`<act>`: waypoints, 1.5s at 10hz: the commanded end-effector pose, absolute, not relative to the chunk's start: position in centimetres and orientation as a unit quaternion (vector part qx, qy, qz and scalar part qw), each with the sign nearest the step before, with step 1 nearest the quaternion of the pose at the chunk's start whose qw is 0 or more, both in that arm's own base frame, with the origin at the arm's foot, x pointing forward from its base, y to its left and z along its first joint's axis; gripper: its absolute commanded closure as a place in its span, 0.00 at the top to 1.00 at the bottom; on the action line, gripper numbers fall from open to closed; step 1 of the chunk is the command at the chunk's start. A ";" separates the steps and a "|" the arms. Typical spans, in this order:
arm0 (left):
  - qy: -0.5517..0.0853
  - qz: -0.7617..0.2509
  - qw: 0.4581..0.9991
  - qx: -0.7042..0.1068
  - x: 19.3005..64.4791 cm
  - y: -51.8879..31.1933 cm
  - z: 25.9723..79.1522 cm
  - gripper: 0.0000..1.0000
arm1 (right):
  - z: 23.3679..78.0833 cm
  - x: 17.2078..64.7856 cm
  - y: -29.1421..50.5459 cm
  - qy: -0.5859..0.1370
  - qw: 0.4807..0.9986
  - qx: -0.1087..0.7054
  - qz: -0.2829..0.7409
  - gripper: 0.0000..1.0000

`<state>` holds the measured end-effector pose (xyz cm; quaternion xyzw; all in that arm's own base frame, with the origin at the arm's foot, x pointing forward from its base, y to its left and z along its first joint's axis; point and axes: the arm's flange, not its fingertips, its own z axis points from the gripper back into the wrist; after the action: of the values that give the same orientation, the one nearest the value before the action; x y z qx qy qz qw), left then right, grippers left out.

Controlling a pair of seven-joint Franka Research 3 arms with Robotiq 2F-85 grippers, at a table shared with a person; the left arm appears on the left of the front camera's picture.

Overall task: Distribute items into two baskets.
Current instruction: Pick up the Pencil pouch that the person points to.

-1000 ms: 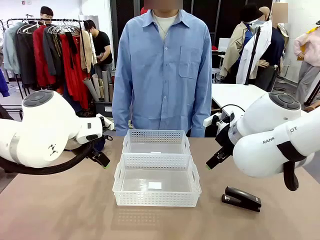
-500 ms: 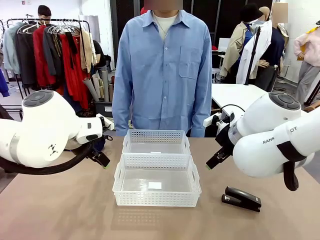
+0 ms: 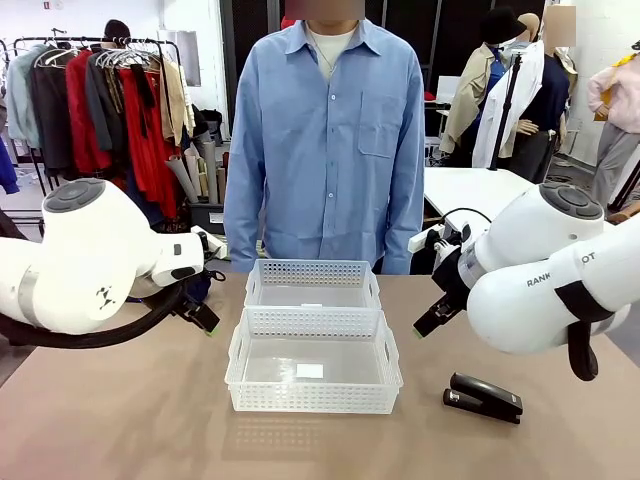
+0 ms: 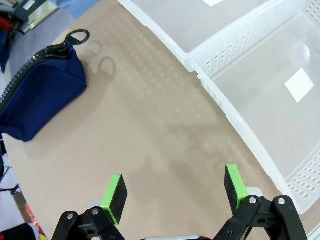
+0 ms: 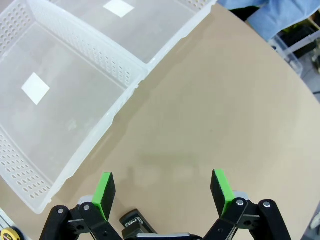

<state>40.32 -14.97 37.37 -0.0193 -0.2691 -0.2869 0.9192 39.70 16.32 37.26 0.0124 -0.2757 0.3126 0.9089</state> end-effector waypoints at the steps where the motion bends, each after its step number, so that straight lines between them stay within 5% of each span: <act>1: -0.256 -0.288 0.922 -0.050 40.1 -13.3 39.0 1.00 | 38.3 40.1 14.8 -0.261 0.910 0.032 0.322 1.00; 10: -0.257 -0.292 0.918 -0.082 42.2 -3.3 48.9 1.00 | 45.6 45.0 3.5 -0.264 0.921 0.157 0.239 1.00; 15: -0.308 -0.323 0.882 -0.149 37.4 5.0 53.4 1.00 | 47.7 42.8 -4.1 -0.311 0.910 0.214 0.170 1.00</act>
<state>38.13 3.94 53.32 -0.1338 -0.2975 -0.3200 0.8895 43.53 -3.18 48.18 0.1931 -0.2971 0.1603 0.9213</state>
